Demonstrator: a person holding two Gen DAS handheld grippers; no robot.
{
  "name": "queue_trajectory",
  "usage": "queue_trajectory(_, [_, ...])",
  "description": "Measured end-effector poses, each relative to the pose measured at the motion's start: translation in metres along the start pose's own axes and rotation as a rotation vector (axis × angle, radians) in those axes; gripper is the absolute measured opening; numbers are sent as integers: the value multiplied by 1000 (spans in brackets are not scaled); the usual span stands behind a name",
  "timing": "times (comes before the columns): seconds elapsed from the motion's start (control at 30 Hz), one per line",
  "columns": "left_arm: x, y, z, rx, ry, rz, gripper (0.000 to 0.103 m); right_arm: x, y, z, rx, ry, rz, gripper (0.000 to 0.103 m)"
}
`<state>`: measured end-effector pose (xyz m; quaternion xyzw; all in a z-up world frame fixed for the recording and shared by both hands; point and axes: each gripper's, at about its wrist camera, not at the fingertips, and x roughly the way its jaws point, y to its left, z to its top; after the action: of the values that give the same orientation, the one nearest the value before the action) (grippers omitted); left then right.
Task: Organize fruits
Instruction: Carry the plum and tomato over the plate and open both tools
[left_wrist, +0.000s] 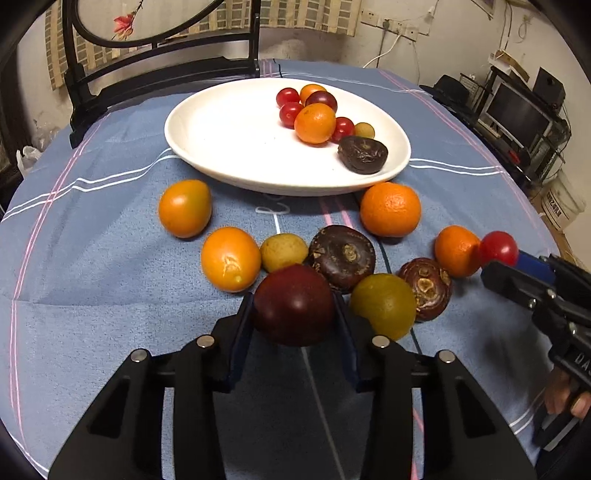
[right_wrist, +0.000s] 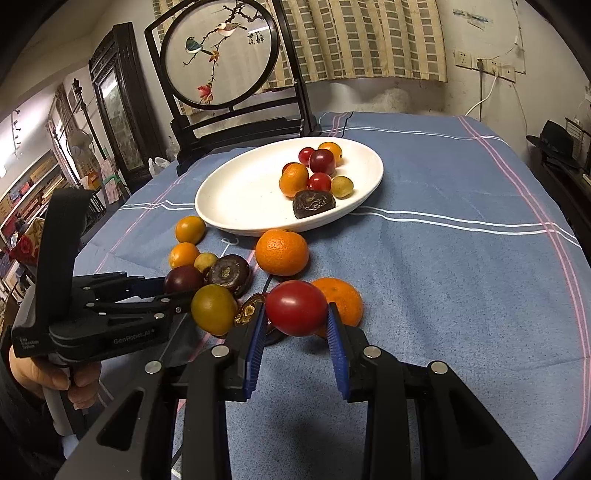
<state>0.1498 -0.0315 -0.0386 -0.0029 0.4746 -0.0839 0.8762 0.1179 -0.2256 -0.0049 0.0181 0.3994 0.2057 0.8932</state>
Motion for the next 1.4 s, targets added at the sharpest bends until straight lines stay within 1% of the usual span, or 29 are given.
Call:
queue_trajectory(0.17, [-9, 3, -6, -7, -2, -9, 40, 0, 0, 0, -1, 0, -1, 33])
queue_trajectory(0.3, [-29, 4, -4, 8, -51, -29, 40, -2, 0, 1, 0, -17, 4, 33])
queue_trajectory(0.47, [-45, 6, 6, 25, -99, -13, 40, -8, 7, 4, -16, -49, -6, 33])
queue_trajectory(0.57, [-51, 10, 20, 28, -107, -17, 40, -13, 14, 13, -37, -65, -6, 33])
queue_trajectory(0.67, [-53, 14, 38, 28, -126, -7, 40, -15, 27, 32, -79, -71, -8, 33])
queue_trajectory(0.73, [-53, 18, 55, 10, -142, -7, 40, -12, 38, 49, -115, -81, -9, 33])
queue_trajectory(0.8, [-50, 24, 71, -14, -152, -14, 40, -6, 45, 63, -137, -87, -9, 33])
queue_trajectory(0.93, [-37, 34, 95, -48, -163, 22, 40, 14, 58, 85, -180, -80, -36, 33])
queue_trajectory(1.0, [-26, 40, 104, -67, -150, 32, 40, 25, 60, 91, -182, -71, -41, 33])
queue_trajectory(1.13, [-3, 44, 113, -80, -112, 45, 40, 53, 54, 95, -138, -33, -35, 33])
queue_trajectory(1.3, [23, 46, 114, -83, -64, 48, 41, 81, 39, 94, -63, 29, -30, 34])
queue_trajectory(1.37, [28, 47, 112, -88, -50, 41, 49, 85, 36, 91, -47, 53, -11, 36])
queue_trajectory(1.4, [26, 46, 111, -84, -58, 32, 57, 84, 34, 88, -36, 54, 3, 37])
